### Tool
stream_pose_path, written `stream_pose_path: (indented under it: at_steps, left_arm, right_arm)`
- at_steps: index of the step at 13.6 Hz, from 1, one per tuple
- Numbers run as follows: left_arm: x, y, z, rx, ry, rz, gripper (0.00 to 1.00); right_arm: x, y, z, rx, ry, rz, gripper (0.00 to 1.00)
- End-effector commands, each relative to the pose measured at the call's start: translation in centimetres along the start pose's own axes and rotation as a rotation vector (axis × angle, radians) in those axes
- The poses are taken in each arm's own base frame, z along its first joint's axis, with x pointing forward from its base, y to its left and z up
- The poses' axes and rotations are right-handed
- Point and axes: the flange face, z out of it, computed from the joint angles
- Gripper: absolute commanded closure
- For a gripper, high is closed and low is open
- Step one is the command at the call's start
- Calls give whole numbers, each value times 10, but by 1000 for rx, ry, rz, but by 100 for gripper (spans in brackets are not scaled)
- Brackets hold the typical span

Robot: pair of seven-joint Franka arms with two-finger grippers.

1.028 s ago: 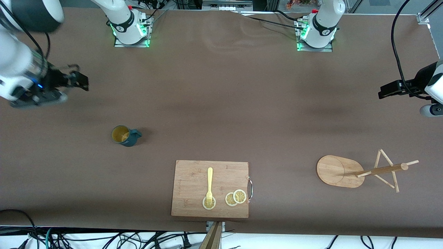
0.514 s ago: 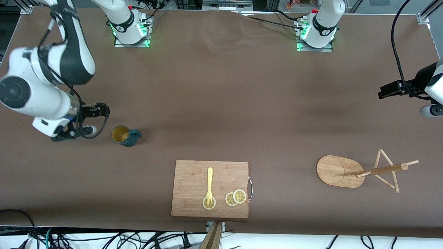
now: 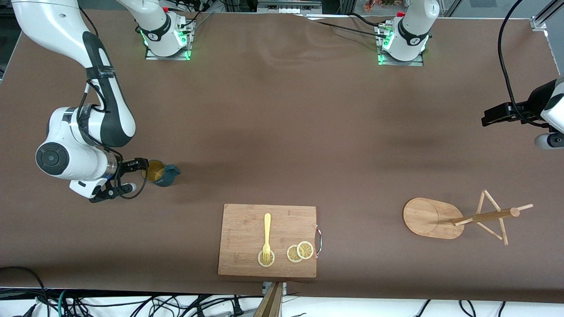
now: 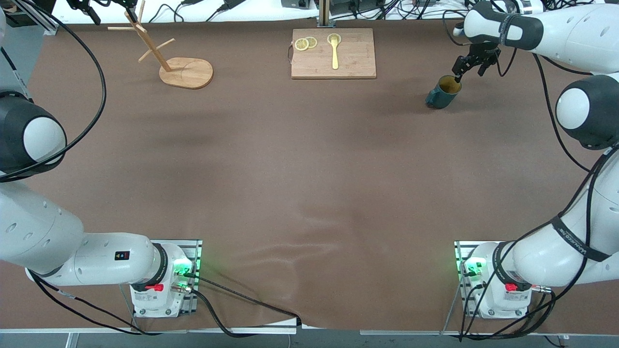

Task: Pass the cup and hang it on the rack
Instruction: 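Reach the right gripper down to the teal mug and grasp its rim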

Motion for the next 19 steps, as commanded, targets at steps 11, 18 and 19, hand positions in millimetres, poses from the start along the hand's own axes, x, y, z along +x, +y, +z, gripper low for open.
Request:
stream_pose_path:
  at_steps: [11,18,19]
  left_arm:
    - [2,0,-6,-28,5,0,0]
    - [2,0,-6,-28,5,0,0]
    - [2,0,-6,-28,5,0,0]
  right_arm:
    - [16,-10,36,47,59,1,39]
    - [-2,-13,20,45,158,7,39]
    - [-7,-14,24,40,172,9,39]
